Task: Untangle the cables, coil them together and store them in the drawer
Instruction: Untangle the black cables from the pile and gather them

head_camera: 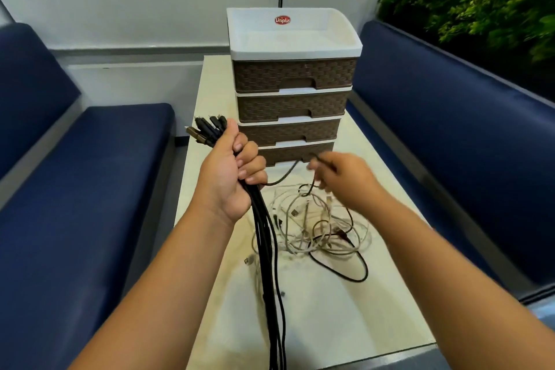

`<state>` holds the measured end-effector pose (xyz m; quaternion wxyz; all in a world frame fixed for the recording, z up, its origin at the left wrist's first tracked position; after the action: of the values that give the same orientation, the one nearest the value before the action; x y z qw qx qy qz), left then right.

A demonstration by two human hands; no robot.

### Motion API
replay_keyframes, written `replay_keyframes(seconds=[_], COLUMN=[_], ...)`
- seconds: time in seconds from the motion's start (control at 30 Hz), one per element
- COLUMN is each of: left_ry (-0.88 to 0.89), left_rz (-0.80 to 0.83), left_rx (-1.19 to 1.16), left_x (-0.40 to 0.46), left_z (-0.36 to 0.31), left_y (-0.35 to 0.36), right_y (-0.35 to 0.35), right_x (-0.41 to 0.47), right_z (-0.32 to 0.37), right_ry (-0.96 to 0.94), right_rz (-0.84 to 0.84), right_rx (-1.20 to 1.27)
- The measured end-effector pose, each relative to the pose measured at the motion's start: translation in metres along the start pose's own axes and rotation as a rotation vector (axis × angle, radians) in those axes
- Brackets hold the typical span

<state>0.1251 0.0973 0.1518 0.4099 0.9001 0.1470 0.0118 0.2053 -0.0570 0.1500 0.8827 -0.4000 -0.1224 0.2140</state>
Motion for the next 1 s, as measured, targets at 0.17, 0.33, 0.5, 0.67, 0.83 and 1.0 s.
replay_keyframes(seconds=[0.17,0.33,0.5,0.67,0.83,1.0], left_ry=[-0.077,-0.305,-0.327,-0.427,-0.479,-0.479], left_rz=[-0.027,0.012,-0.045,0.025,0.089,0.217], left_rx=[0.135,0.266,0.246,0.276,0.294,0.288], left_x=[0.003,0.002,0.011,0.011,0.005,-0.005], left_z=[0.01,0.038,0.049,0.051,0.05,0.036], left_y=[0.006,0.021,0.014,0.008,0.011,0.021], right_y=[-0.07,-0.071,-0.045,-0.012,0.032,0.023], right_x=[-0.007,-0.024,-0.018,0.003,0.012,0.041], right_z=[0.084,0.131,0.112,0.032,-0.008,-0.05], right_ry=[-0.346,-0.661,-0.566,-0.139,-0.033,0.184], right_rz=[-0.175,-0.232,-0.022,0.097,0.051,-0.059], right_rx=[-0.046,-0.195,-0.043,0.08,-0.111,-0.185])
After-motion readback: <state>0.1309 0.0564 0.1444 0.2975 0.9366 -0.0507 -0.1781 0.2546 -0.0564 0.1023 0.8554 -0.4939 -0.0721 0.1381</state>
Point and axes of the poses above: each hand's wrist, its own x-axis towards the middle knuckle, its own y-axis out of the palm, z = x × y, the point moved 8 cm from there along x, towards the middle knuckle, and after that the axes turned 3 degrees about y, right-handed, at the moved point
